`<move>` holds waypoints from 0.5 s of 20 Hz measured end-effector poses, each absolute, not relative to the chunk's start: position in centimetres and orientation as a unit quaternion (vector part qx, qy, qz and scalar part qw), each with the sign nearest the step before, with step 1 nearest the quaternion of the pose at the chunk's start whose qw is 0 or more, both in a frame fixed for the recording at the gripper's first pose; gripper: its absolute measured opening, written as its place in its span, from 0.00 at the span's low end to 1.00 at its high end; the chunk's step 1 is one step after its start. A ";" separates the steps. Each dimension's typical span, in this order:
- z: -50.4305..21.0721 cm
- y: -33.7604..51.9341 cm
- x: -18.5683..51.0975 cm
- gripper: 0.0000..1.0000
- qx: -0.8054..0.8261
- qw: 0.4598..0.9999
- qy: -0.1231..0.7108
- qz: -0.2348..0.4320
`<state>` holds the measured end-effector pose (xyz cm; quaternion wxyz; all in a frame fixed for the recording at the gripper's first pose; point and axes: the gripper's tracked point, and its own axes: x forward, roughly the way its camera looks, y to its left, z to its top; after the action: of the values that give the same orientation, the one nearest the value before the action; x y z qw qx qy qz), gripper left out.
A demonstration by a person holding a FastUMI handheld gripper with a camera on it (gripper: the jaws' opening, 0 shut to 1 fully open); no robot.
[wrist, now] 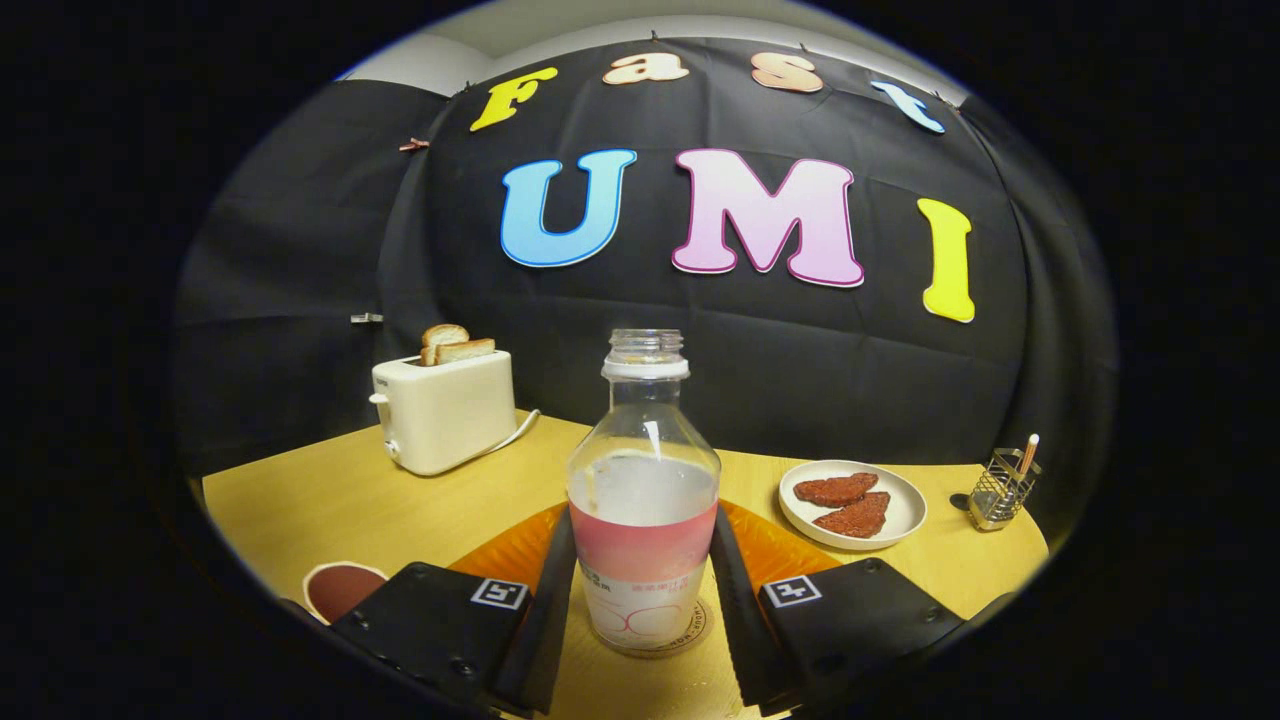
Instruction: Take the bottle from table, then pour the juice into the cup, finally place the bottle on the coaster
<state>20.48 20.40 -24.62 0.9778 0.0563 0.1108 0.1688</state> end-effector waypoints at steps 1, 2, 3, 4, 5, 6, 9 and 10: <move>-25.0 20.4 20.9 0.70 0.057 0.978 0.113 0.165; -25.4 20.2 21.3 0.70 0.057 0.979 0.112 0.161; -25.7 20.1 21.6 0.70 0.055 0.980 0.111 0.157; -26.1 20.0 22.0 0.70 0.052 0.981 0.111 0.153; -26.4 19.9 22.2 0.70 0.053 0.981 0.112 0.152; -26.5 20.0 22.3 0.70 0.055 0.980 0.113 0.152; -27.0 20.3 22.4 0.70 0.057 0.980 0.115 0.151; -27.1 20.3 22.5 0.70 0.056 0.980 0.117 0.150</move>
<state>22.52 20.30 -27.07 0.9800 0.0561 0.1175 0.1503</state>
